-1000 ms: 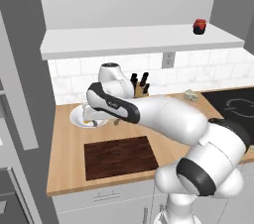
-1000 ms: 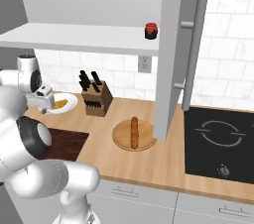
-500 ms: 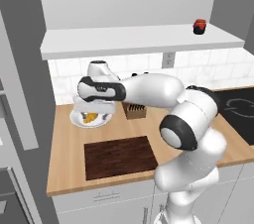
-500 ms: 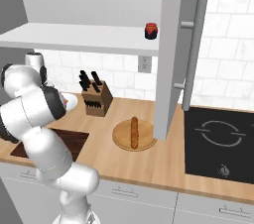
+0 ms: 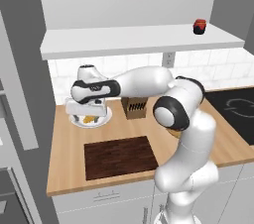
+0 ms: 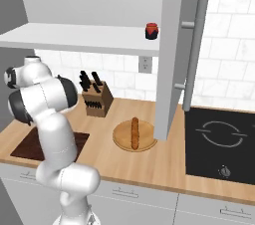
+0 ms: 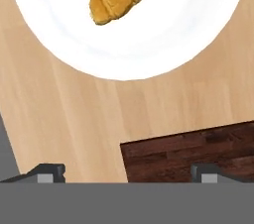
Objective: From the different types of pastries on the counter, select a croissant and place it on the cutting board. Then retrieve a jar of jam from the cabinet and place it alongside the croissant on the cutting board.
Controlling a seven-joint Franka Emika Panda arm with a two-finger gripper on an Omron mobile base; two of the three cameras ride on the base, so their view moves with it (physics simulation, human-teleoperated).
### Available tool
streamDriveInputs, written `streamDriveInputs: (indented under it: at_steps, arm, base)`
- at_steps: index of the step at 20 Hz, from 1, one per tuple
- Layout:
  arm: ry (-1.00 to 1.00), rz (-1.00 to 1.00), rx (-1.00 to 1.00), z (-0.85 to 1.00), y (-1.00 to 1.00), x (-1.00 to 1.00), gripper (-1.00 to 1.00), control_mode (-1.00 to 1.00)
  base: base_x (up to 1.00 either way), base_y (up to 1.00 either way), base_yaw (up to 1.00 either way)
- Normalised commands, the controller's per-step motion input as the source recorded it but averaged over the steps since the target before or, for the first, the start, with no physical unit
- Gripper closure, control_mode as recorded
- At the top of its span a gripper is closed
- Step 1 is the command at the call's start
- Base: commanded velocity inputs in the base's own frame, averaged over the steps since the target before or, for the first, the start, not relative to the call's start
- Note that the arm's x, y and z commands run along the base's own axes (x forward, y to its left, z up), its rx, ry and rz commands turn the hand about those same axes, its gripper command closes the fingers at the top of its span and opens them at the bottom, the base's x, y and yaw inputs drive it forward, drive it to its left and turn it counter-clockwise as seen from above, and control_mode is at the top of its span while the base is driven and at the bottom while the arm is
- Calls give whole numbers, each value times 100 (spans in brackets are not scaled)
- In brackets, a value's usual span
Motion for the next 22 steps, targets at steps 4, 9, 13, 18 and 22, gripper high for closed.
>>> streamDriveInputs:
  at_steps: [4,9,13,18,22]
  arm:
    - [0,-11,0,-38,14,8,-100,-100]
    - [0,-20,0,-12,0,51,-100,-100]
    - [0,-22,0,-1,0,57,-100,-100]
    - [0,-18,0,-2,0,51,-100,-100]
    - [0,-17,0,-10,-1,38,-100,-100]
  base:
    - [0,0,0]
    - [0,0,0]
    - [0,0,0]
    - [0,0,0]
    - [0,0,0]
